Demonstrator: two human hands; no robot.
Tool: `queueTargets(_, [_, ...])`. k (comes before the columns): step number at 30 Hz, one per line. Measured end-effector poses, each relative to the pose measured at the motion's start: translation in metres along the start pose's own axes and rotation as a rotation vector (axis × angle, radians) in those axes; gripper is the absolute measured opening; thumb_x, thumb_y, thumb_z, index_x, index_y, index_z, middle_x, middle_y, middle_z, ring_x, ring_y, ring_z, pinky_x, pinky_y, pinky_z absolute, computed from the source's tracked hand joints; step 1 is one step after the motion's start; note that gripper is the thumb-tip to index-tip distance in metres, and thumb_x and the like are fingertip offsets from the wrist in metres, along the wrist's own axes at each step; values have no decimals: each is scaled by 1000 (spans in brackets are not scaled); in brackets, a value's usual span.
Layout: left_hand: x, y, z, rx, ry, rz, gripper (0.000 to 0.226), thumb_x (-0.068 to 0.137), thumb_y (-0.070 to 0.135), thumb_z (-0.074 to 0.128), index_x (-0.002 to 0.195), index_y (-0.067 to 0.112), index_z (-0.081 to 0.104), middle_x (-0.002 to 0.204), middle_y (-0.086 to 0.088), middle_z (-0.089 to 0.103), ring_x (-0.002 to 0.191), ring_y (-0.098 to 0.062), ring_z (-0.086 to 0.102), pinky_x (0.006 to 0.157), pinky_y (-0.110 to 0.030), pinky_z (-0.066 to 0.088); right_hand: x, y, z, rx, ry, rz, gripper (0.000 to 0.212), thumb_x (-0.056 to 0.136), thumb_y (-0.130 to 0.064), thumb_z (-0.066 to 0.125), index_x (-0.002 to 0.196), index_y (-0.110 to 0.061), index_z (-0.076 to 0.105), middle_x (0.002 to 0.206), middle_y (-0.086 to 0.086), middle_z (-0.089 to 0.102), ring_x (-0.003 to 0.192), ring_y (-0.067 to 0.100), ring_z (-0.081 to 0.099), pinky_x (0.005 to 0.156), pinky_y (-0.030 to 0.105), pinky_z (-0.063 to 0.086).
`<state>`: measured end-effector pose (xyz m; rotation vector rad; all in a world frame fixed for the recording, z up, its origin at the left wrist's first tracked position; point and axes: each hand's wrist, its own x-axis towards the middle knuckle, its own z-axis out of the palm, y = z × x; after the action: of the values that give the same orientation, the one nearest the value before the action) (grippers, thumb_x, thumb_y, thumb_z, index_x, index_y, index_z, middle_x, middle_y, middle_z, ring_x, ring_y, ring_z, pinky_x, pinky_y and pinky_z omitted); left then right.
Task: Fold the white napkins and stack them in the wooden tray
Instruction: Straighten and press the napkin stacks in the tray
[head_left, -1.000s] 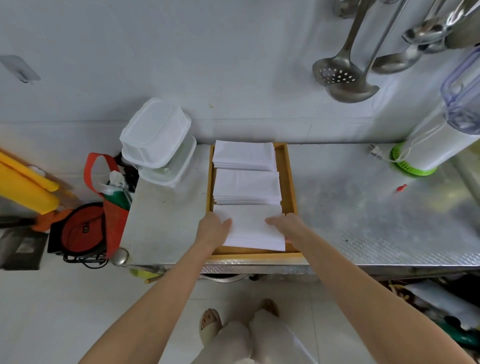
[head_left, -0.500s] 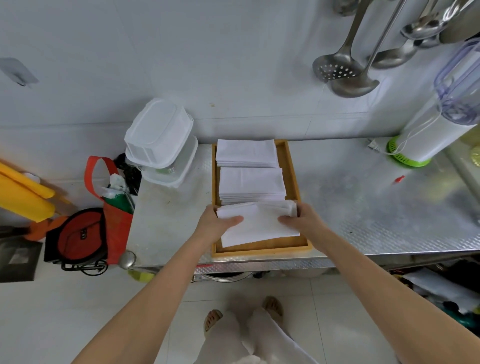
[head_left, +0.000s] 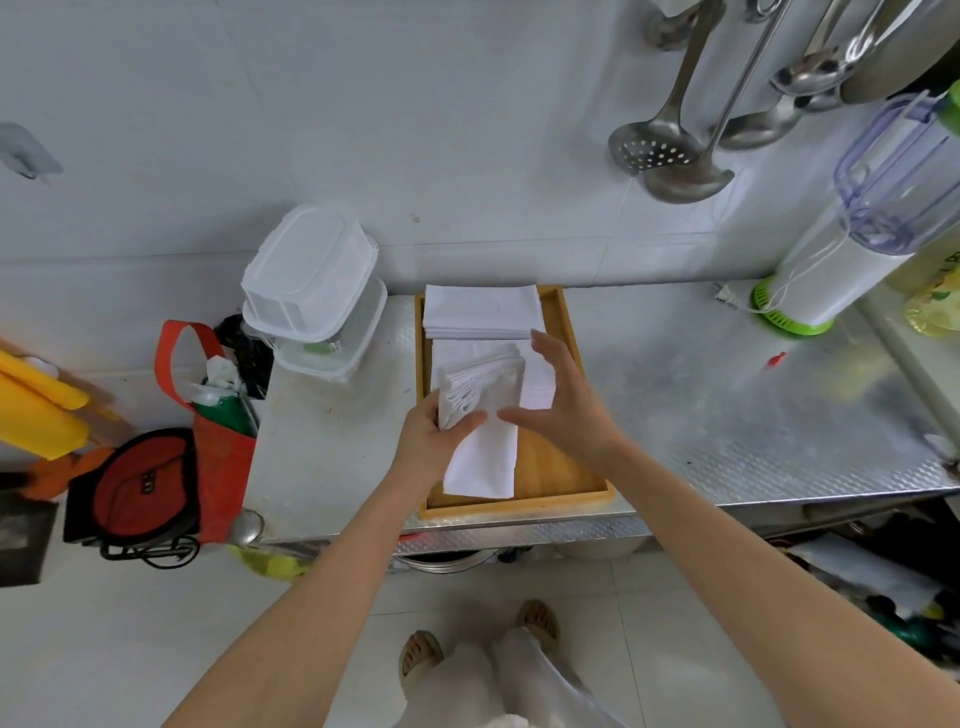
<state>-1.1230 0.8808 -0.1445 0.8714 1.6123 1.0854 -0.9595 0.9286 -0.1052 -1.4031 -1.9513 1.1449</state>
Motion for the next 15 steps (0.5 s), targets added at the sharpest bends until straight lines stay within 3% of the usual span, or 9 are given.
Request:
queueTargets(3, [-3, -4, -3, -57, -1, -9, 35, 82, 18, 74, 114, 24, 61, 113, -2, 67, 104, -24, 63, 89, -38, 53, -5, 9, 15, 30, -141, 139, 97, 80, -23, 76, 150, -25, 10, 153, -4, 27, 135, 12, 33, 96, 17, 30])
queueTargets(5, [-5, -3, -1, -59, -29, 7, 38, 81, 17, 75, 115, 24, 60, 115, -2, 67, 105, -22, 62, 87, -34, 54, -3, 8, 24, 131, -178, 157, 85, 83, -14, 73, 147, -22, 17, 144, -2, 39, 124, 10, 42, 98, 18, 40])
queueTargets(7, [-7, 1, 2, -54, -21, 29, 40, 80, 18, 76, 116, 22, 60, 114, 1, 66, 105, -17, 62, 81, -21, 52, 0, 6, 31, 169, -149, 133, 69, 85, -11, 70, 140, -19, 28, 131, 0, 49, 115, 10, 49, 100, 31, 48])
queueTargets(12, [-8, 10, -1, -142, 42, 37, 77, 63, 64, 69, 125, 21, 55, 117, 1, 65, 107, -15, 63, 91, -31, 53, 2, 3, 38, 62, -94, 5, 45, 92, -3, 55, 127, -18, 33, 116, 7, 60, 102, 18, 60, 88, 31, 53])
queueTargets(15, [-8, 17, 0, -220, 108, 55, 59, 74, 61, 61, 120, 26, 52, 116, 0, 63, 105, -13, 62, 86, -24, 51, 0, 6, 44, 100, -84, 15, 53, 89, -5, 60, 124, -29, 28, 116, -2, 56, 96, 6, 57, 79, 16, 51])
